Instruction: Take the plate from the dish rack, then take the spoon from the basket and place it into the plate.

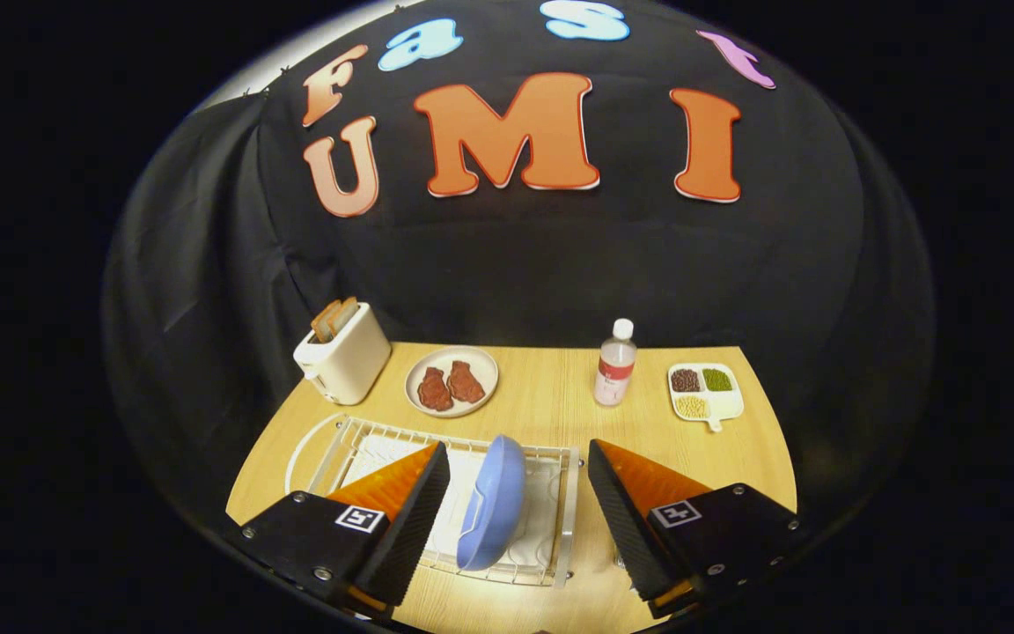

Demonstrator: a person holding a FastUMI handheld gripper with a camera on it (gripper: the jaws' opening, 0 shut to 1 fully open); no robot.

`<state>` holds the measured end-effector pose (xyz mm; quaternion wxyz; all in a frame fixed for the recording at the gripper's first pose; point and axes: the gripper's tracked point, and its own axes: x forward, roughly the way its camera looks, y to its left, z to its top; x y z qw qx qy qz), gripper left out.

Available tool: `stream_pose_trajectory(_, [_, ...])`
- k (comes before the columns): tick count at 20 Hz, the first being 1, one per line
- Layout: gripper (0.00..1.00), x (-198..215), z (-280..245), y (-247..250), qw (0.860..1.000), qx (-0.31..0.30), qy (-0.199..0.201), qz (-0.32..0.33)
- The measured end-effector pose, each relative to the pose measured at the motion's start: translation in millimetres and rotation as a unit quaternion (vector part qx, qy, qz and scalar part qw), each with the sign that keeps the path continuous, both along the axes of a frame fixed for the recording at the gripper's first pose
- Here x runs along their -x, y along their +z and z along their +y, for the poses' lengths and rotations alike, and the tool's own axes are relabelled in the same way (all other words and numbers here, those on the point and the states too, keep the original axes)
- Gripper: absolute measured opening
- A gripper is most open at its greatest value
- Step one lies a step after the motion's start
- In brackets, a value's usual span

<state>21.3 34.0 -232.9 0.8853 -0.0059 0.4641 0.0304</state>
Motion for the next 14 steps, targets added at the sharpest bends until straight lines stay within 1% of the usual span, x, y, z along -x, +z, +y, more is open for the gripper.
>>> stream_pose_trajectory(3, [0.93, 9, 4, -33, 0.997, -0.012, -0.008, 0.078])
stream_pose_trajectory(4, [0.91, 10, 4, -43, 0.995, -0.011, -0.012, 0.099])
stream_pose_trajectory(5, [0.90, 9, 5, -54, 0.993, -0.009, -0.012, 0.115])
stream_pose_trajectory(9, [0.82, 16, 16, -85, 0.985, -0.001, -0.006, 0.174])
stream_pose_trajectory(10, [0.77, 20, 19, -93, 0.981, 0.002, -0.005, 0.191])
stream_pose_trajectory(11, [0.75, 23, 18, -101, 0.979, 0.011, -0.007, 0.204])
stream_pose_trajectory(12, [0.69, 25, 20, -107, 0.977, 0.015, -0.007, 0.213])
stream_pose_trajectory(14, [0.61, 28, 26, -116, 0.975, 0.024, -0.009, 0.223])
